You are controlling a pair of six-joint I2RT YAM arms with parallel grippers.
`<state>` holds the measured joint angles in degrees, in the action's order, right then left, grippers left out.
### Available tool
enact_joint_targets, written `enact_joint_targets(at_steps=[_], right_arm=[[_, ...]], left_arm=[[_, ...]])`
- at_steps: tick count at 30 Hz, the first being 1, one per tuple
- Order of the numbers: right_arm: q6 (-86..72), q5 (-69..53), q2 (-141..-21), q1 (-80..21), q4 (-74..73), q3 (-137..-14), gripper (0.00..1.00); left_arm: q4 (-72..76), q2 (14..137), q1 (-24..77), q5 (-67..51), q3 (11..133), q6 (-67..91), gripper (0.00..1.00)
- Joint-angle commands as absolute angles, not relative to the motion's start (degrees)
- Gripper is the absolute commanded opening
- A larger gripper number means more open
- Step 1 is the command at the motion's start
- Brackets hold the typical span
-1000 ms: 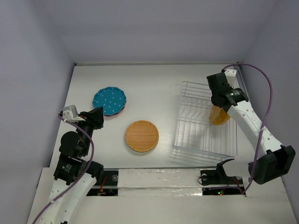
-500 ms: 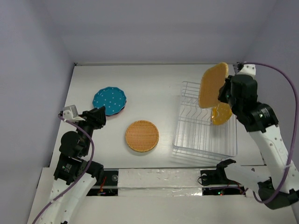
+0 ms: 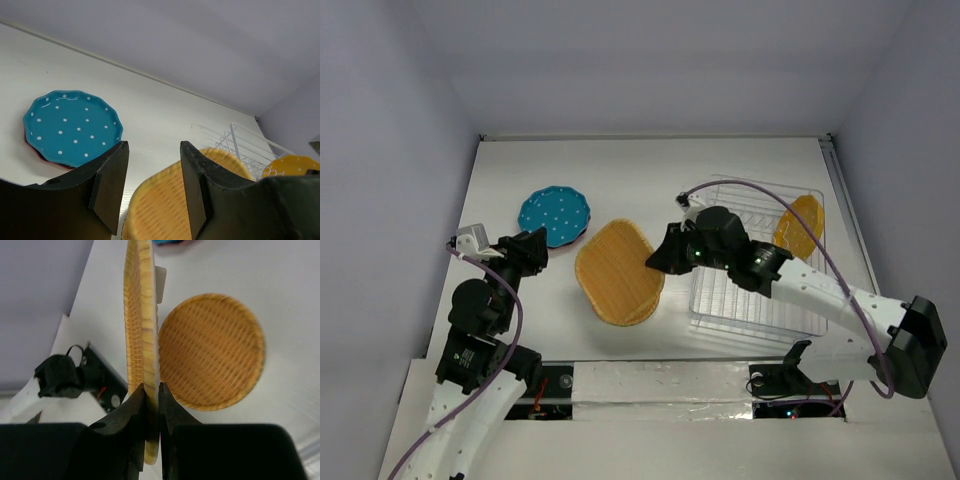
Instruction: Unload the plates from the dish rack
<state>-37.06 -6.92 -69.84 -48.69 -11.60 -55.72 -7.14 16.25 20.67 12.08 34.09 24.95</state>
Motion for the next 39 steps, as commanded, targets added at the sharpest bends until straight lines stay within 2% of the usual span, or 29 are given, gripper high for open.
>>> enact_joint_targets(at_steps=[1, 12, 17, 19, 22, 23, 24, 27, 30, 33, 37, 39], right_arm=[[-42.6, -14.4, -70.7, -49.6, 7.9, -55.3, 0.00], [-44.0, -9.6, -74.4, -49.6, 6.9, -45.8, 0.00], [-44.1, -7.7, -75.7, -49.6, 4.0, -45.1, 0.00], [-44.3, -5.6, -76.2, -49.6, 2.2, -44.7, 0.07], [-44.5, -1.8, -76.3, -49.6, 0.2, -44.3, 0.34], [-44.5, -0.8, -76.1, -49.6, -1.7, -44.3, 0.35], [-44.6, -0.4, -76.0, -49.6, -2.1, -44.2, 0.43], [-44.0, 3.1, -76.4, -49.6, -4.9, -45.7, 0.61], [-43.3, 4.5, -76.7, -49.6, -7.2, -47.5, 0.75], [-42.3, 4.2, -75.8, -50.1, -7.7, -49.2, 0.82], [-41.0, 9.1, -73.7, -50.1, -12.6, -54.2, 0.86], [-40.1, 11.8, -72.5, -50.1, -14.4, -57.4, 0.84]], left_arm=[[-5.4, 17.1, 21.0, 11.9, 34.1, 24.8, 0.42], [-5.4, 17.0, 21.0, 11.9, 34.1, 25.0, 0.42], [-5.4, 17.1, 21.0, 11.9, 34.2, 25.0, 0.42], [-5.4, 16.8, 21.0, 11.9, 34.1, 25.0, 0.42], [-5.3, 16.5, 21.0, 11.9, 34.0, 25.0, 0.42], [-5.3, 16.5, 21.0, 11.9, 34.1, 25.0, 0.42], [-5.4, 16.5, 21.0, 11.9, 34.0, 25.0, 0.42], [-5.3, 16.5, 21.0, 11.9, 34.1, 25.0, 0.42], [-5.3, 16.3, 21.0, 11.9, 34.0, 25.0, 0.42], [-5.2, 16.1, 21.0, 11.9, 34.0, 25.0, 0.42], [-5.2, 15.9, 21.0, 11.9, 34.0, 25.0, 0.42], [-5.2, 15.7, 21.0, 11.9, 34.0, 25.0, 0.42]])
